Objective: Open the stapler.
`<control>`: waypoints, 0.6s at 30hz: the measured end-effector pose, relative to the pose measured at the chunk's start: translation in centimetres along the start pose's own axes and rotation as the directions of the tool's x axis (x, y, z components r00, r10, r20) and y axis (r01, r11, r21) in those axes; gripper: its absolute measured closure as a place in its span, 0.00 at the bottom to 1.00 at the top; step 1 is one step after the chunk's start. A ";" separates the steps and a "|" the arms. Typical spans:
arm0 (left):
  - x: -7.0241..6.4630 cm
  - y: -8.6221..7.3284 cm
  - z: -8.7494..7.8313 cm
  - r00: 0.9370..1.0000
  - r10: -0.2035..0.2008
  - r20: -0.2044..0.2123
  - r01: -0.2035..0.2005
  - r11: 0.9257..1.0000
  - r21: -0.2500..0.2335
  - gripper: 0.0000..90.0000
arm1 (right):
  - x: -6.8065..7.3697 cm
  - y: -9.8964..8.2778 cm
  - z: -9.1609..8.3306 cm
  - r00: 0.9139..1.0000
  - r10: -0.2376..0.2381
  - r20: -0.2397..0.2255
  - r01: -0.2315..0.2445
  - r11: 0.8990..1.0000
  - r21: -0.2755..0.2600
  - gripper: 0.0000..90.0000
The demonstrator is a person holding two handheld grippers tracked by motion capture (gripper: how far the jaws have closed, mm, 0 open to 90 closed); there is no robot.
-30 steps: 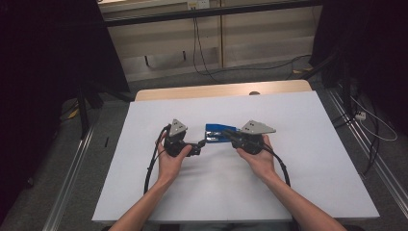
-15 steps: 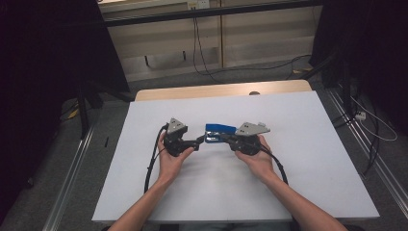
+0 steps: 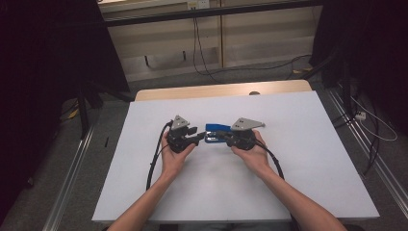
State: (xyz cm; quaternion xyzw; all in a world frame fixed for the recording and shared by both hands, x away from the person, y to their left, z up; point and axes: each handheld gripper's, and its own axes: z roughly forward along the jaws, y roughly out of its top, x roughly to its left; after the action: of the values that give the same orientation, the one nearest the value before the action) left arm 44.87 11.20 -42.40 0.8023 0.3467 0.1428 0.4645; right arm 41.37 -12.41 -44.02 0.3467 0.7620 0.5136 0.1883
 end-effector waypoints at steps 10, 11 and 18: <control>0.8 0.4 0.8 1.000 -0.016 0.005 0.016 1.000 0.007 0.94 | -0.1 0.2 1.2 1.000 -0.006 -0.003 0.006 1.000 0.028 1.00; 0.8 0.3 0.9 1.000 0.004 0.002 -0.004 1.000 0.017 0.94 | -0.1 0.3 1.3 1.000 -0.004 -0.004 0.004 1.000 0.027 1.00; 1.0 0.0 1.4 1.000 0.000 0.002 0.000 0.999 0.042 1.00 | 0.1 0.1 2.5 0.999 0.010 -0.038 -0.006 0.996 0.085 1.00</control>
State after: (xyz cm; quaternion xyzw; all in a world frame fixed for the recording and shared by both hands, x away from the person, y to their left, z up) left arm 46.39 11.00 -43.27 0.8121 0.3489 0.1345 0.4479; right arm 42.90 -10.68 -44.95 0.3474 0.7853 0.4879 0.1565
